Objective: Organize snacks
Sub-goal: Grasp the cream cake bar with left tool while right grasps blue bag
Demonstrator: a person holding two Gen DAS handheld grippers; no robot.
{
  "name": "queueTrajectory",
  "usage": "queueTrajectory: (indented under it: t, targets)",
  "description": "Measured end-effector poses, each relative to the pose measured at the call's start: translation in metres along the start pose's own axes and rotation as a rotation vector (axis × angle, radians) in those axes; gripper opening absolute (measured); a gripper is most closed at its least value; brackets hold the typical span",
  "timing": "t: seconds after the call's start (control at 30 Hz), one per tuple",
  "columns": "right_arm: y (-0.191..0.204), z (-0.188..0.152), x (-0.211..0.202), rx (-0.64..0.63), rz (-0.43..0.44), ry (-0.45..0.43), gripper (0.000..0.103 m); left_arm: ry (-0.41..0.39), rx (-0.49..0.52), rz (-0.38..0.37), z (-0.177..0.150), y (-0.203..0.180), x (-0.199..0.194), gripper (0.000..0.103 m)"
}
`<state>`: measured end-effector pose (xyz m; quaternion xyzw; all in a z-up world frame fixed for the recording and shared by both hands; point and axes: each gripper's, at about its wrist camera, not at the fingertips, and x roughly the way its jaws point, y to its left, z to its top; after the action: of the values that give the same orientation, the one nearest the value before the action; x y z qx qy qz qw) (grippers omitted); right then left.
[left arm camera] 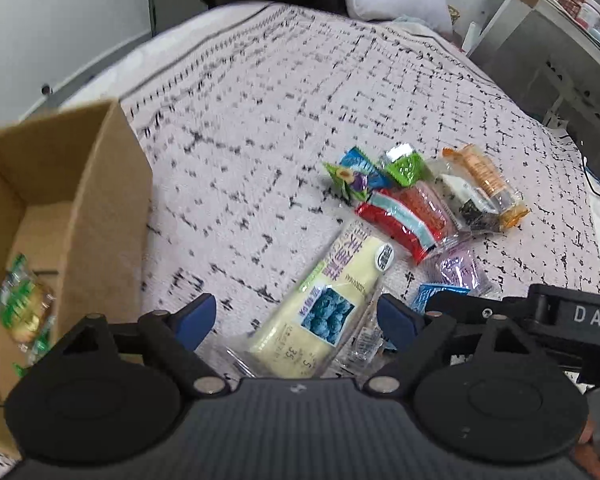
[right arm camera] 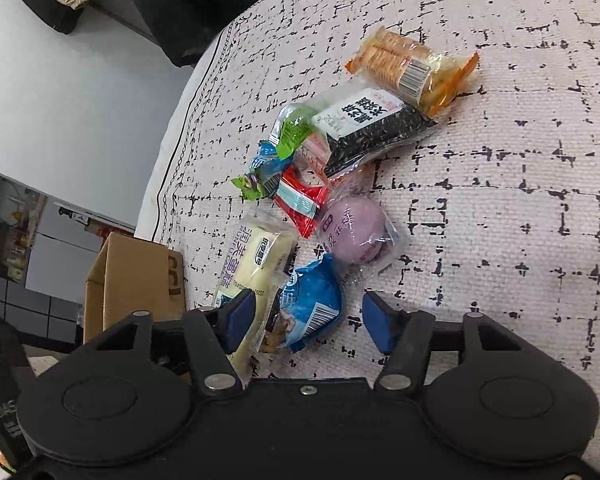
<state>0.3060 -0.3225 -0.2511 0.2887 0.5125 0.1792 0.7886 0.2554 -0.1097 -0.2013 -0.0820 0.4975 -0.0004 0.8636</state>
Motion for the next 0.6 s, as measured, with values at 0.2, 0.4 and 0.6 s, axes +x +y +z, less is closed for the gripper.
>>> queueTrajectory:
  t: [0.2,0.4,0.6]
  targets:
    - [-0.002,0.003,0.007,0.005,-0.019,0.015,0.036,0.032,-0.034,-0.013,-0.005,0.006,0.018,0.075]
    - [0.003,0.000,0.008,-0.031,-0.025,0.014,0.032,0.042,-0.031,-0.033,-0.006,0.009,0.025,0.074]
    - [0.010,-0.004,-0.002,-0.062,-0.047,-0.016,0.032,0.064,-0.068,-0.089,-0.006,0.011,0.018,0.044]
